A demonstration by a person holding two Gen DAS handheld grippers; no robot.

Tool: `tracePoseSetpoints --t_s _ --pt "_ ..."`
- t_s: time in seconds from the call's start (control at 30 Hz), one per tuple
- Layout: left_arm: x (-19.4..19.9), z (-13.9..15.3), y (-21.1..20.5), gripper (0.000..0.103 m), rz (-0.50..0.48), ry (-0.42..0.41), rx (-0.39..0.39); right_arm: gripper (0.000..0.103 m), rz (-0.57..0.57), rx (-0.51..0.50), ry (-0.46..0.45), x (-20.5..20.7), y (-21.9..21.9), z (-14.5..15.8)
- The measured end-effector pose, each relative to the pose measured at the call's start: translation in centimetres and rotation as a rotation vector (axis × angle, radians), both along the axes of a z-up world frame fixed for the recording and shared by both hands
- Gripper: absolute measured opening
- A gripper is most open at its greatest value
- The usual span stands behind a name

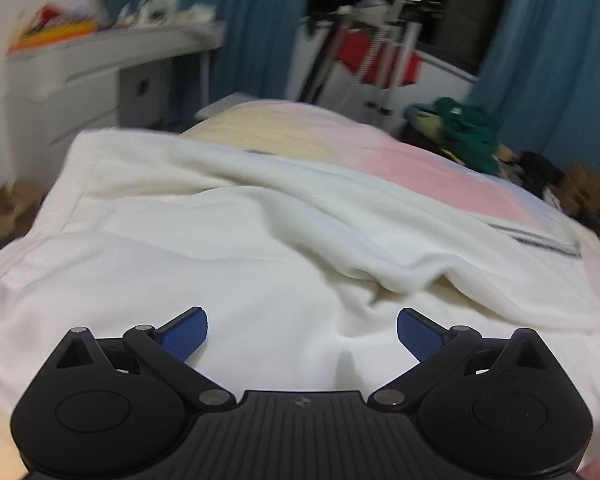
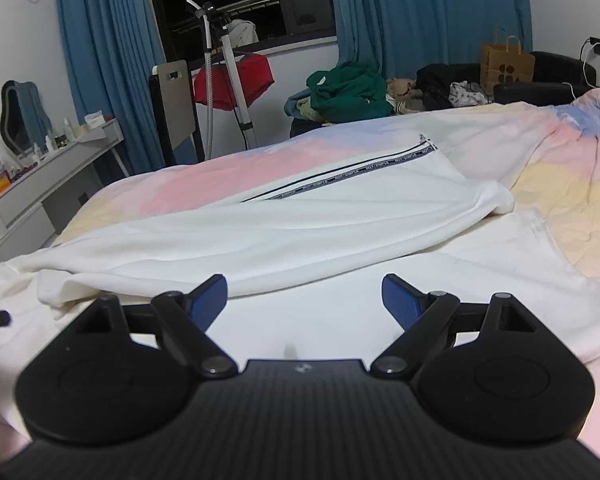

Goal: Fold clothes
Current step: 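Grasp the ribbed waistband of the garment with the left gripper and lift it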

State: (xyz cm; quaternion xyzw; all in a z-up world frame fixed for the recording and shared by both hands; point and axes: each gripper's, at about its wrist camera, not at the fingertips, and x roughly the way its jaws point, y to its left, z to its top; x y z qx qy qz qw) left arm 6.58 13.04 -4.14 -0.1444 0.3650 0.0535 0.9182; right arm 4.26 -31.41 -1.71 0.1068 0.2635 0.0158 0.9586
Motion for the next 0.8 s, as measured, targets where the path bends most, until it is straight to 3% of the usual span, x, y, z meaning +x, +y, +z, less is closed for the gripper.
tracePoseSetpoints --t_s 0.13,0.27,0.37,0.53,0.8 --pt "-0.3 1.1 3.8 0.1 0.054 0.077 -0.075 0.086 -0.016 0.048 0.01 0.1 -0.9 -0.1" --pt "-0.9 1.4 8.0 0.1 0.169 0.171 -0.137 0.086 -0.047 0.08 0.013 0.0 -1.7 -0.1" --pt "-1.7 0.9 11.4 0.1 0.28 0.254 -0.233 0.086 -0.083 0.076 0.02 -0.1 -2.1 -0.2" --pt "-2.9 -1.0 15.5 0.1 0.4 0.34 -0.367 0.086 -0.107 0.152 0.04 -0.1 -3.3 -0.6" --pt "-2.6 -3.0 16.7 0.102 0.419 0.35 -0.425 0.086 -0.206 0.218 0.087 0.1 -5.3 -1.7"
